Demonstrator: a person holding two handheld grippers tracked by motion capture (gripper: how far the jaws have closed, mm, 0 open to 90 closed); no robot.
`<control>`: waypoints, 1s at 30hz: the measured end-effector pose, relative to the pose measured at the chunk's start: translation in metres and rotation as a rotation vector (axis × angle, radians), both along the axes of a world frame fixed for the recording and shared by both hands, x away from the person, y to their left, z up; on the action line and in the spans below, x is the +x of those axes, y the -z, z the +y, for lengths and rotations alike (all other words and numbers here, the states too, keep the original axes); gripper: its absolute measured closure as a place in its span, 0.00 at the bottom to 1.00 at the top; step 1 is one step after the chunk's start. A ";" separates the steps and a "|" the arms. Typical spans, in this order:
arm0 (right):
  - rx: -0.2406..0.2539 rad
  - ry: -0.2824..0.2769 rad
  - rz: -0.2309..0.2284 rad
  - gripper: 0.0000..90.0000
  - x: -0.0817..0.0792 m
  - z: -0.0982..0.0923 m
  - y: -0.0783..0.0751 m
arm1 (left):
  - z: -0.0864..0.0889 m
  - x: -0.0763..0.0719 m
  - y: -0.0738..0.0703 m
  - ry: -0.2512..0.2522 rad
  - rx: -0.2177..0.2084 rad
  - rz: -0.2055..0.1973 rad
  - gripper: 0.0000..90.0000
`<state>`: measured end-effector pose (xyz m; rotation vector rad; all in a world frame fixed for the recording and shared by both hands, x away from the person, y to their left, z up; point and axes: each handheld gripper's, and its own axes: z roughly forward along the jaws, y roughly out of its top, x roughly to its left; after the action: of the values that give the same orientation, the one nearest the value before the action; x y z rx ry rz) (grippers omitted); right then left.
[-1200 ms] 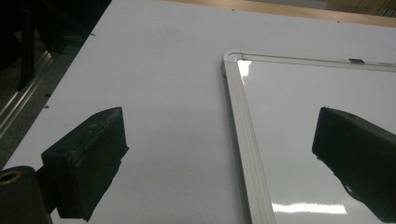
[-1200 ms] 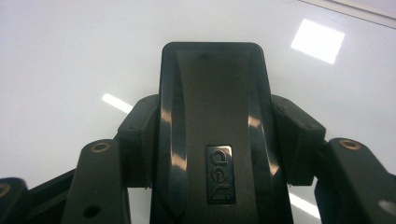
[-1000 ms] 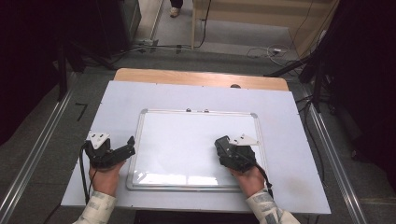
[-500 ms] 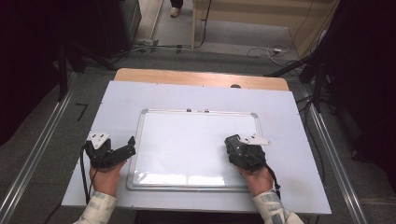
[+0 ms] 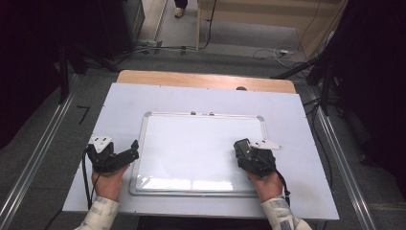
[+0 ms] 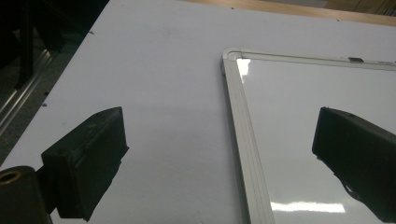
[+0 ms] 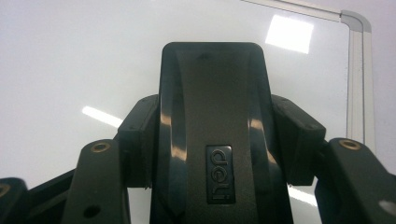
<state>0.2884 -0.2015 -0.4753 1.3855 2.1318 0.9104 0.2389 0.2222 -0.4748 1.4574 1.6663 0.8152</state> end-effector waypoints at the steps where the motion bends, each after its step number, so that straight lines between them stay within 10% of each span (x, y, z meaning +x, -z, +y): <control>1: 0.001 0.000 0.001 0.43 0.000 -0.001 0.000 | 0.000 0.000 0.000 -0.001 -0.002 -0.002 0.04; 30: -0.019 0.086 -0.010 0.43 -0.006 -0.008 0.002 | -0.001 0.002 0.000 0.007 -0.015 -0.003 0.04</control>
<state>0.2820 -0.2097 -0.4778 1.4484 2.0520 0.8601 0.2412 0.2213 -0.4743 1.4501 1.6609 0.7999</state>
